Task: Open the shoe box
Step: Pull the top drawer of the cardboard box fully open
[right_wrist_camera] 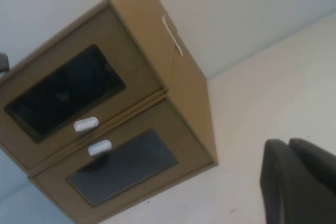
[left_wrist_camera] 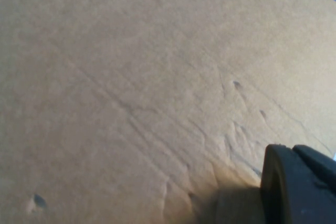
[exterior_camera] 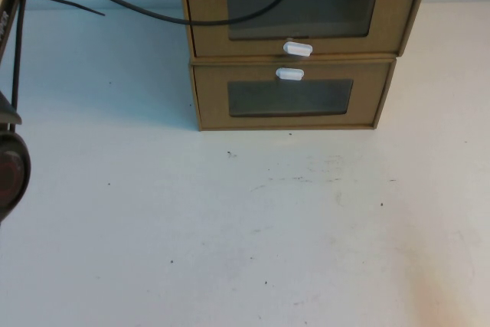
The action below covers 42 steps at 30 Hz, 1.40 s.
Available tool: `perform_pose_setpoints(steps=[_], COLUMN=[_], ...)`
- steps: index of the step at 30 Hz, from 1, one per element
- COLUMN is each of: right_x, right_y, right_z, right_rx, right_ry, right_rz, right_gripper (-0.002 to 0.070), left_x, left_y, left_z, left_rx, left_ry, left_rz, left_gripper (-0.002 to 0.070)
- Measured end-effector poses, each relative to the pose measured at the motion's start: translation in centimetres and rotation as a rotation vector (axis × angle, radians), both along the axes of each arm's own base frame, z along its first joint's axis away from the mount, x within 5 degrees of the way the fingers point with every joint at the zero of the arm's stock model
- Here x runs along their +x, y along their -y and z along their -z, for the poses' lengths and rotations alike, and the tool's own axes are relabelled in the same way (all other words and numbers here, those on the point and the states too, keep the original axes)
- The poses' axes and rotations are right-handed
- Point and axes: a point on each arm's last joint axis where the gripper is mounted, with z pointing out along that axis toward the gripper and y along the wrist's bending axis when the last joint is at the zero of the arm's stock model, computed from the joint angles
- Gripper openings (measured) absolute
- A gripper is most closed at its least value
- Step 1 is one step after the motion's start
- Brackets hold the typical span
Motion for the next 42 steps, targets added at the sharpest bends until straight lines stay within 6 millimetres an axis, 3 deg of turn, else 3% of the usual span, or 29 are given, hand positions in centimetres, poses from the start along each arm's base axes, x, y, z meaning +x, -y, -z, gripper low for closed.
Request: perform_pose_setpoints(steps=[11,17,22,28,35,42], right_x=[-0.1,0.8,3.6,7.0,10.7,15.8], right_y=[-0.3,-1.8,-3.2,-4.5,-8.7,-14.1], right_z=[-0.3,-4.7,-8.4,-11.4,-12.5,-12.1], right_rx=[0.204,0.088,-0.126,-0.321,-0.573,-0.875], right_ry=[-0.025,-0.168,-0.379,-0.449,-0.456,-0.484], right_rz=[-0.042,-0.194,-0.359,-0.525,-0.704,-0.744], right_gripper=[-0.0013,-0.0014,-0.0013,-0.0014,-0.0014,-0.0014], left_x=[-0.1,-0.1,-0.1,-0.1,-0.1,-0.1], left_y=[0.0,0.0,0.0,0.0,0.0,0.0], left_z=[0.0,0.0,0.1,0.1,0.1,0.1], left_rx=[0.0,-0.008,-0.008,-0.008,-0.021,-0.045], left_ry=[-0.014,-0.029,-0.033,-0.037,-0.064,-0.114], left_rz=[0.0,-0.009,-0.01,-0.01,-0.026,-0.057], left_gripper=[-0.0004,-0.0004,-0.0004,-0.0004,-0.0004,-0.0004])
